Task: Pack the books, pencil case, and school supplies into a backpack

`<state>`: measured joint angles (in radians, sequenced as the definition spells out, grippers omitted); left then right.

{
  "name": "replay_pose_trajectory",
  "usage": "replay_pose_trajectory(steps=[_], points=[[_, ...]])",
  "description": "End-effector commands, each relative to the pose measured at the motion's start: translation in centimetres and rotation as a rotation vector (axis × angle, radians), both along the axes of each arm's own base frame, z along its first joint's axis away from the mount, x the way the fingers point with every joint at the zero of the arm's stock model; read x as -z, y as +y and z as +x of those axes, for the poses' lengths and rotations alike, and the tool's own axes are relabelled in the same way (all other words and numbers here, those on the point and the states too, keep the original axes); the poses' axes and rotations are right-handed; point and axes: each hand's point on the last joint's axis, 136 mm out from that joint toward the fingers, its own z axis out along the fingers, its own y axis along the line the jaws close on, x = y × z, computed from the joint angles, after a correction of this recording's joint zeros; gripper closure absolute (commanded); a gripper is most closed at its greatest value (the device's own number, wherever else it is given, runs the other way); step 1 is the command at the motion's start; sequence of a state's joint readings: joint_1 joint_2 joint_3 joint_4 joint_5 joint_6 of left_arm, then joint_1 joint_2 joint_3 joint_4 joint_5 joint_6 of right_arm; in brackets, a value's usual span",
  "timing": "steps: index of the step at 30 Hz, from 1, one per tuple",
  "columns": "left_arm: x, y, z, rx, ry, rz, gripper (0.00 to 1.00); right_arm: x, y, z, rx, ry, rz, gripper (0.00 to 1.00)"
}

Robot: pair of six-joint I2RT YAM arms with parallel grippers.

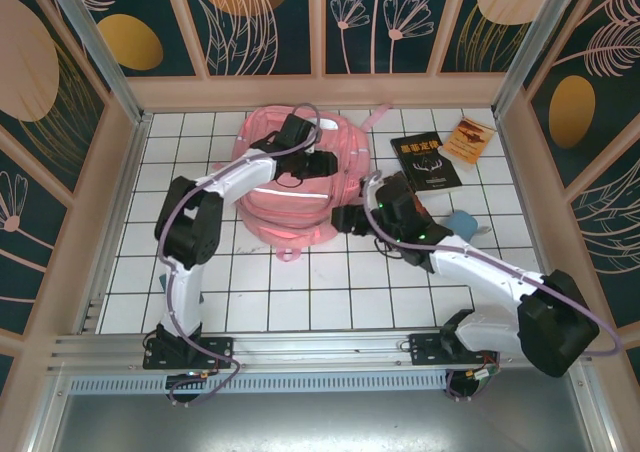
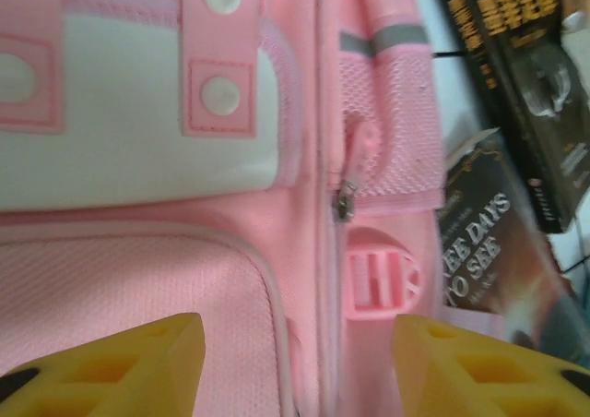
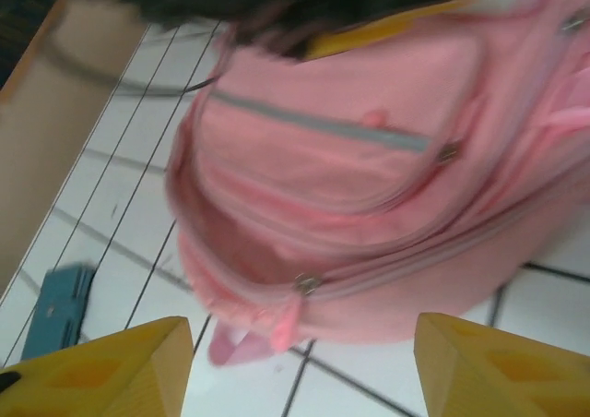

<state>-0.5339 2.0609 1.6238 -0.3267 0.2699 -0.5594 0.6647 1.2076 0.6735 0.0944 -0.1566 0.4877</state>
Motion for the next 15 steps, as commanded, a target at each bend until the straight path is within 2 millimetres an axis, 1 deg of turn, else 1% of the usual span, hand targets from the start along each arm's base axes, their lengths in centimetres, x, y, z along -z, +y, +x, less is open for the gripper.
replay_pose_trajectory(steps=[1,3,5,6,7,9,12,15], points=[[-3.5,2.7,-1.0,-0.088,-0.060,0.013,0.42,1.7,-3.2,0.9,0.170,0.168,0.080,0.33],[-3.6,4.4,-2.7,-0.123,-0.057,0.037,0.42,1.0,-3.4,1.5,0.197,0.205,0.153,0.32],[-3.3,5.5,-4.7,-0.135,-0.040,0.053,0.44,0.9,-4.2,2.5,0.255,0.249,0.189,0.32],[-3.0,6.0,-5.7,-0.143,-0.025,0.067,0.45,1.2,-4.6,2.9,0.288,0.283,0.196,0.31],[-3.2,6.4,-6.7,-0.147,-0.022,0.076,0.45,1.7,-5.0,3.3,0.322,0.317,0.199,0.31],[-2.6,6.6,-9.0,-0.140,0.009,0.100,0.46,2.5,-5.3,4.0,0.350,0.373,0.219,0.31],[-1.4,6.8,-11.8,-0.152,0.080,0.109,0.48,3.5,-4.8,4.9,0.349,0.438,0.247,0.31],[-1.1,5.9,-14.4,-0.152,0.149,0.026,0.49,4.5,-3.9,5.9,0.348,0.495,0.250,0.30]])
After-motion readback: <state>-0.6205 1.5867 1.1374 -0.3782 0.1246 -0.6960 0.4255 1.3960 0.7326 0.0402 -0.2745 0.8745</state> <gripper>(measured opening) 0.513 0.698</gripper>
